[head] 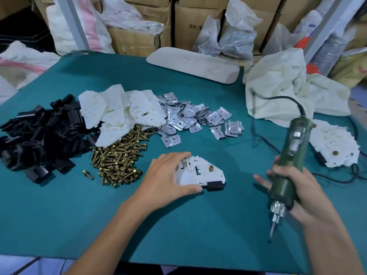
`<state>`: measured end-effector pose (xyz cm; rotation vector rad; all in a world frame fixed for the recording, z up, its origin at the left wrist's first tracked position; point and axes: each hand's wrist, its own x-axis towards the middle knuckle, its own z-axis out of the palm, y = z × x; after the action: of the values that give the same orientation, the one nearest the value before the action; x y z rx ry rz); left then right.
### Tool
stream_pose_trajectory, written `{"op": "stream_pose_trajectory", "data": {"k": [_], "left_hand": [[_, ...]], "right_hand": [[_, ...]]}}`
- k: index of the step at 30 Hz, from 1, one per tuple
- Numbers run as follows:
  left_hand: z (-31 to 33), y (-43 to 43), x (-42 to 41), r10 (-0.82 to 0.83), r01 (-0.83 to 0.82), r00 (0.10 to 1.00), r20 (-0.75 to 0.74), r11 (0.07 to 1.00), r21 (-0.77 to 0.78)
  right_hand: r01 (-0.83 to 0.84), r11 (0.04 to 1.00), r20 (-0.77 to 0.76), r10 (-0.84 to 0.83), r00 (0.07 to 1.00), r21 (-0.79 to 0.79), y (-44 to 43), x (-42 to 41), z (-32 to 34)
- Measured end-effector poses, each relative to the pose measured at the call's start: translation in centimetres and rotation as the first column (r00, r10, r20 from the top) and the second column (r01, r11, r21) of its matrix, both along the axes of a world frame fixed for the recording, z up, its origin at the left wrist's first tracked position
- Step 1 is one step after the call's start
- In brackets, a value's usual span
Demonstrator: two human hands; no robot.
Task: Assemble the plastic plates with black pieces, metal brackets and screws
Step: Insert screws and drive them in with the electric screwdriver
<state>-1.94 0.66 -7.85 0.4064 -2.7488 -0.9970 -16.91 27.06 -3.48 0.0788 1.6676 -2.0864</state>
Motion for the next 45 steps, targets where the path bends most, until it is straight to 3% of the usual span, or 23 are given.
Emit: {"op": "stream_pose_trajectory", "data": {"k": [3, 8, 15, 20, 25, 45], "left_hand": [[0.2, 0.2, -0.3, -0.013, 0.013, 1.000, -0.003, 1.000, 0.013], [0.1, 0.2, -0.4, -0.008, 0.008, 1.000, -0.009, 1.000, 0.024], [-0.1, 0.2, -0.2, 0.009, -0.008, 1.000, -0.022, 0.999, 0.044], [-0.1, 0.2, -0.3, 0.011, -0.010, 1.000, -0.022, 0.999, 0.044], [-0.1, 0.1, -0.3, 0.006, -0.005, 1.000, -0.028, 0.999, 0.041], [-0.4, 0.0, -0.3, 0.006, -0.004, 0.999, -0.037, 0.999, 0.052]], "right_hand": [[0.002, 0.975, 0.024, 0.004, 1.000, -0.222, -1.0, 0.4, 1.1], [-0.022, 0.976, -0.095, 0.002, 0.996, -0.216, -3.3, 0.0, 2.9], [-0.084, 0.900, -0.188, 0.002, 0.982, -0.428, -7.5, -0.1, 5.0], [0.029, 0.956, -0.399, -0.150, 0.905, -0.293, -10.5, 0.6, 5.4], [0.014, 0.968, -0.528, -0.149, 0.836, -0.251, -12.4, 1.0, 5.6], [0.025, 0.984, -0.575, -0.125, 0.809, -0.177, -14.7, 0.6, 4.5]]}}
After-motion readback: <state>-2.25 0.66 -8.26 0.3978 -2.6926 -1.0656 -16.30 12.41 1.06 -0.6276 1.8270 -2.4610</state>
